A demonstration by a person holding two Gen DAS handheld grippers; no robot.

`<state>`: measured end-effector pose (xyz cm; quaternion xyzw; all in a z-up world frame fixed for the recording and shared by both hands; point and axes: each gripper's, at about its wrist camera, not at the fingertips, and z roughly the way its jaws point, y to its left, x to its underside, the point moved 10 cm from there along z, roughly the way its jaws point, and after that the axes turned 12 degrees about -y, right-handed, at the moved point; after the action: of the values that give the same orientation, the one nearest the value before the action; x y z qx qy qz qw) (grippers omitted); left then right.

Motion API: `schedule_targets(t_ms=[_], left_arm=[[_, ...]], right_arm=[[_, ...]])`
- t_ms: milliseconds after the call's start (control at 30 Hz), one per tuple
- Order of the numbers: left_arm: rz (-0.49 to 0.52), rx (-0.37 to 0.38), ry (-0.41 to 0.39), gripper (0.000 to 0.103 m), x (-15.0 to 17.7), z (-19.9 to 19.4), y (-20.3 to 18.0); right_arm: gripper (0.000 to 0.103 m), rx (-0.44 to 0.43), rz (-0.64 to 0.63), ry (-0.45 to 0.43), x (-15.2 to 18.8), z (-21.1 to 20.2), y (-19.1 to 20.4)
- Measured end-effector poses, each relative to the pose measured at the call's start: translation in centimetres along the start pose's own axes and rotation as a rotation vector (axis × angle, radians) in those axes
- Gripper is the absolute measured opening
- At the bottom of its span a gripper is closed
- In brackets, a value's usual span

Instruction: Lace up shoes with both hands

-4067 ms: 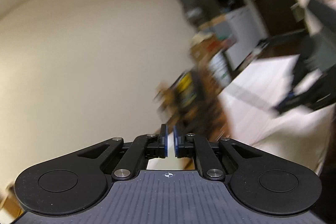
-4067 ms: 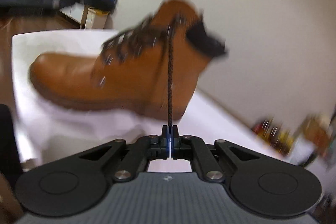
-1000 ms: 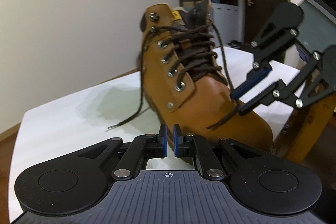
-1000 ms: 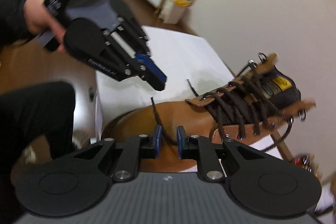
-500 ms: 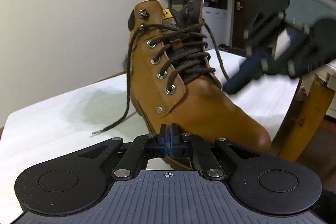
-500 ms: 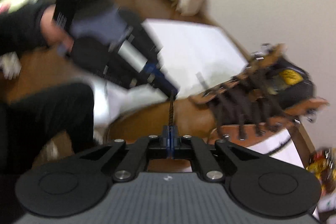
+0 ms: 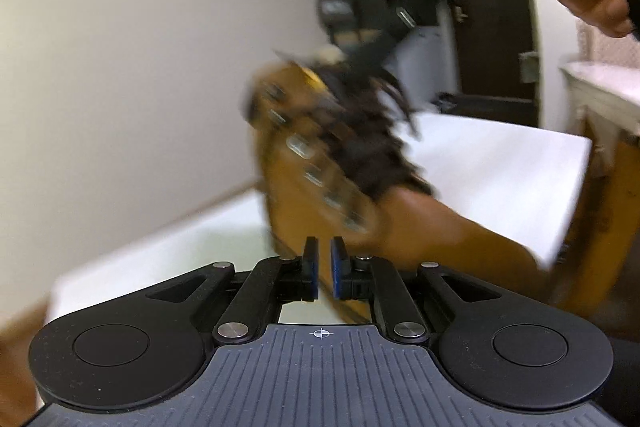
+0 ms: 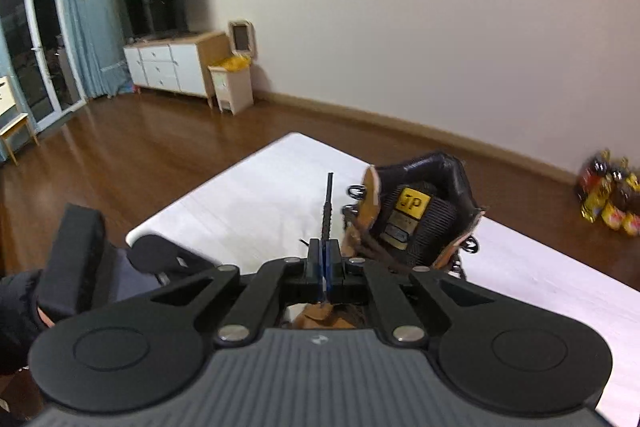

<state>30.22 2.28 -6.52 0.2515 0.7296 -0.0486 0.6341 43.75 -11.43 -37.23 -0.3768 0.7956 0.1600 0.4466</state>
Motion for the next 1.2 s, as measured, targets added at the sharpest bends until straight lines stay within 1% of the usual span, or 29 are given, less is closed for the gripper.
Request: schedule_targets(t_ms=[133, 200, 300, 400, 633, 800, 1000, 1200], left_arm=[[0.085, -0.048, -0.051, 0.009, -1.7, 0.5, 2.1], [0.128, -0.066, -0.07, 0.009, -2.3, 0.9, 2.7], [0.19, -0.09, -0.098, 0.009, -3.1, 1.2, 3.7], [0.18, -0.089, -0.118, 0.009, -3.4, 1.4, 4.2], [0.14, -0.075, -0.156, 0.009, -3.3, 1.2, 4.5], [0.145, -0.07, -0.165, 0.009, -3.1, 1.1, 4.9], [0.199, -0.026, -0.18, 0.01, -3.3, 1.2, 4.9], [0.227, -0.017, -0.185, 0.01, -3.4, 1.3, 4.6]], right_arm=[[0.002, 0.029, -0.048, 0.091, 0.2, 0.5, -0.7], [0.002, 0.034, -0.074, 0.125, 0.6, 1.0, -0.3], [0.002, 0.043, -0.126, 0.19, 0.3, 1.3, 0.3], [0.002, 0.051, -0.163, 0.227, -0.2, 1.5, 0.6], [0.002, 0.075, -0.195, 0.288, -0.9, 2.4, 1.0], [0.002, 0.086, -0.198, 0.29, -1.3, 3.8, 0.8], [0.002, 0.088, -0.212, 0.26, -2.3, 4.3, 1.4], [0.002, 0.084, -0.224, 0.211, -3.6, 3.3, 2.4]])
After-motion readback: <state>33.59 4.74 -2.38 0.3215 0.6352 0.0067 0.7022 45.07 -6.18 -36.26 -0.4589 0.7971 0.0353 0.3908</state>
